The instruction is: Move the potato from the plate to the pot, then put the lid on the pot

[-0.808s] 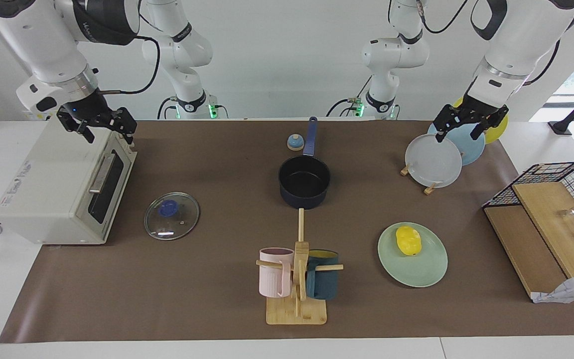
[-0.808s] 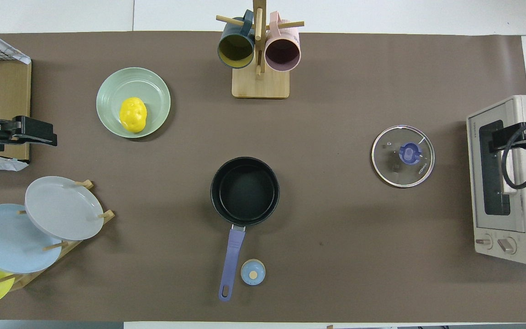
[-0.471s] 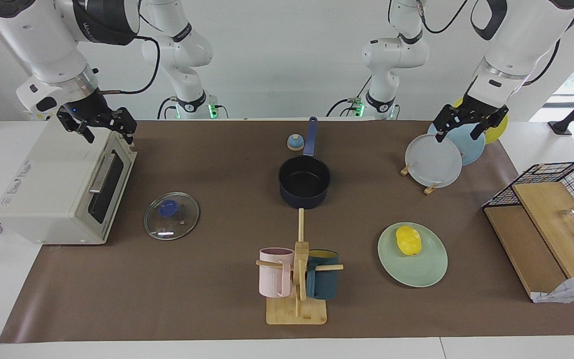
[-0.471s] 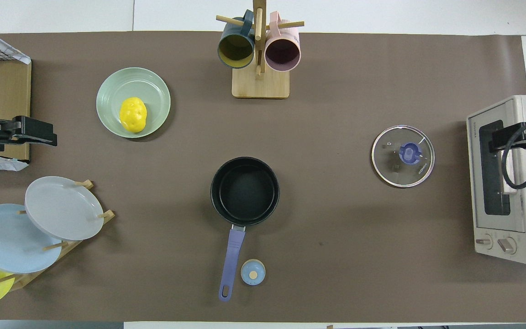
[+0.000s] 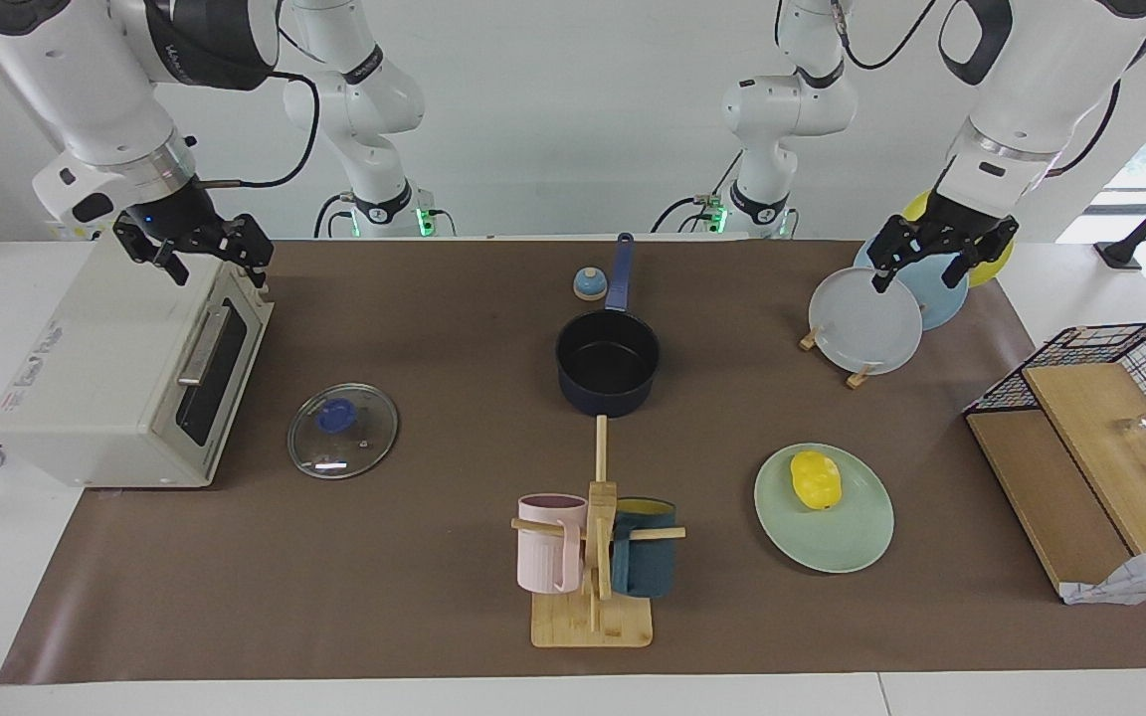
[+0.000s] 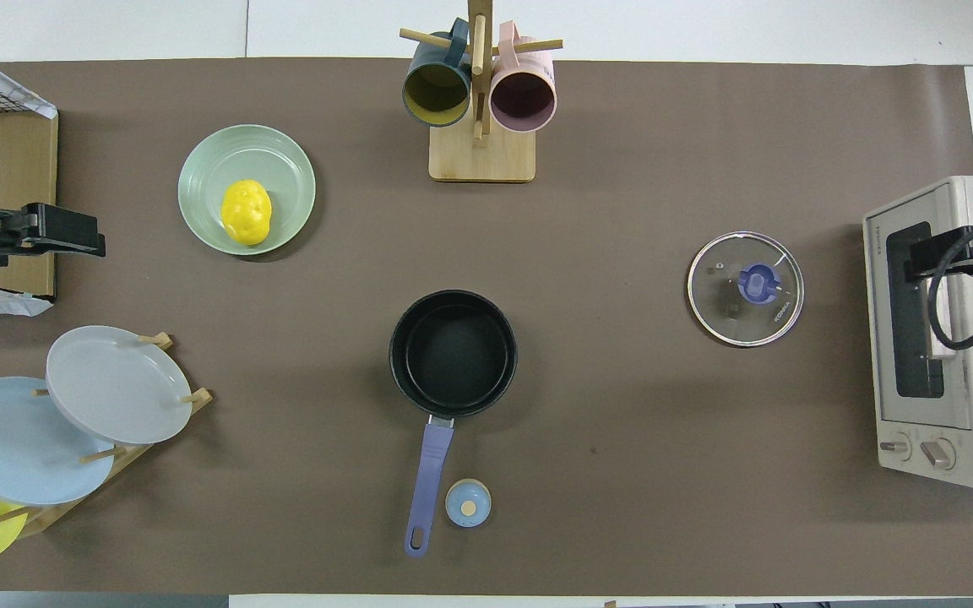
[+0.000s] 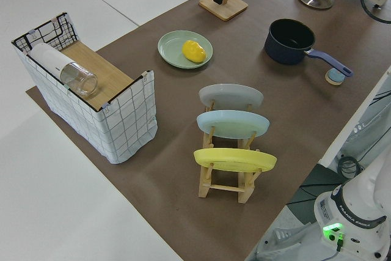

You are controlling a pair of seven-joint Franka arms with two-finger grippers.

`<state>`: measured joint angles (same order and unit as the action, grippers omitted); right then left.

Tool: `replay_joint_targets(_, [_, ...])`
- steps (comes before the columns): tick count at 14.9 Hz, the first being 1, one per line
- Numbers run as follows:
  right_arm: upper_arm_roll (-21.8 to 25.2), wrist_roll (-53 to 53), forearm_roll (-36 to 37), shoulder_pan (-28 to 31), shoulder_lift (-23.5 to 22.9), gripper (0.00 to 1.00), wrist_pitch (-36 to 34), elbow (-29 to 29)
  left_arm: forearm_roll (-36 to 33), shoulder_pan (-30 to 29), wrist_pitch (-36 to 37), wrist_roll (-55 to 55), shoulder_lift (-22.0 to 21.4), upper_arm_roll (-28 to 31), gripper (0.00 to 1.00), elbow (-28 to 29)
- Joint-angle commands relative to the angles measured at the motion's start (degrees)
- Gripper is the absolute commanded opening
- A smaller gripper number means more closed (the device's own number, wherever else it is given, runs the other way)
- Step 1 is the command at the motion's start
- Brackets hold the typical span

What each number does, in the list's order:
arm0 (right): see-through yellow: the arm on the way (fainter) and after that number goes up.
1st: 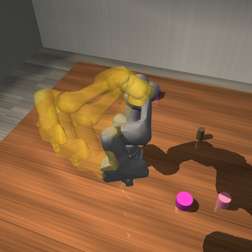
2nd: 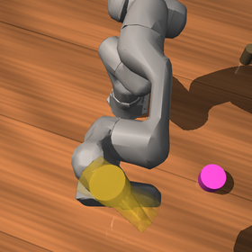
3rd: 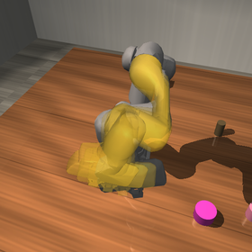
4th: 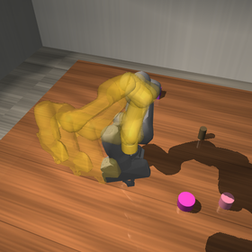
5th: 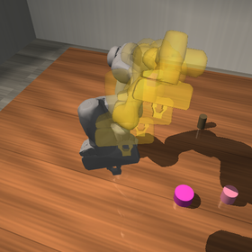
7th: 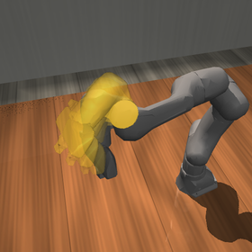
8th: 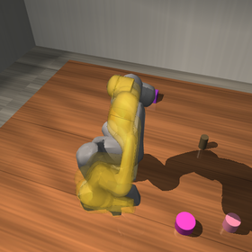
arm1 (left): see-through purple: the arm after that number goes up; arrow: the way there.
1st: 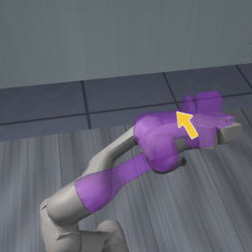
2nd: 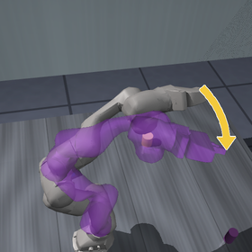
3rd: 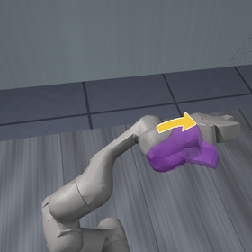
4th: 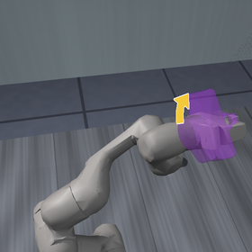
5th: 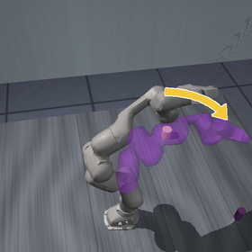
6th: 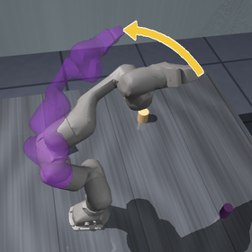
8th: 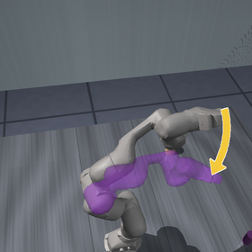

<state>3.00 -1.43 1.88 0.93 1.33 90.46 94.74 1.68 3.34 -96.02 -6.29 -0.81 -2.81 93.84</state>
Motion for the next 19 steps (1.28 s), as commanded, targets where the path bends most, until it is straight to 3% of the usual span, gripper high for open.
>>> replay_joint_targets(1, [0.07, -0.67, -1.00, 0.99, 0.69, 1.00, 0.77, 0.63, 1.75, -0.70, 0.47, -0.30, 11.93, -0.45, 1.00, -8.29])
replay_joint_targets(4, [-0.27, -6.01, -0.92, 0.57, 0.69, 1.00, 1.21, 0.98, 1.58, -0.35, -3.98, 0.22, 25.29, -0.62, 1.00, -15.95])
replay_joint_targets(8, [-0.54, -7.44, -1.00, -3.03, -0.71, 1.00, 5.68, 3.08, 0.35, 0.87, -12.34, 1.01, 33.58, -0.88, 1.00, -16.32])
replay_joint_targets(11, [-0.63, -7.36, -1.18, -4.97, -4.30, 1.00, 12.44, 5.89, -1.76, 0.97, -16.12, 1.11, 35.87, -0.88, 1.00, -15.79])
replay_joint_targets(15, [-0.63, -7.97, -3.02, -4.97, -6.07, 1.00, 28.25, 17.56, -2.03, 1.84, -19.64, 1.55, 35.70, -0.88, 1.00, -12.90])
replay_joint_targets(19, [-0.63, -7.97, -3.11, -6.28, -6.51, 1.00, 37.23, 25.04, -1.94, 2.37, -21.49, 1.55, 34.91, -0.88, 1.00, -9.83])
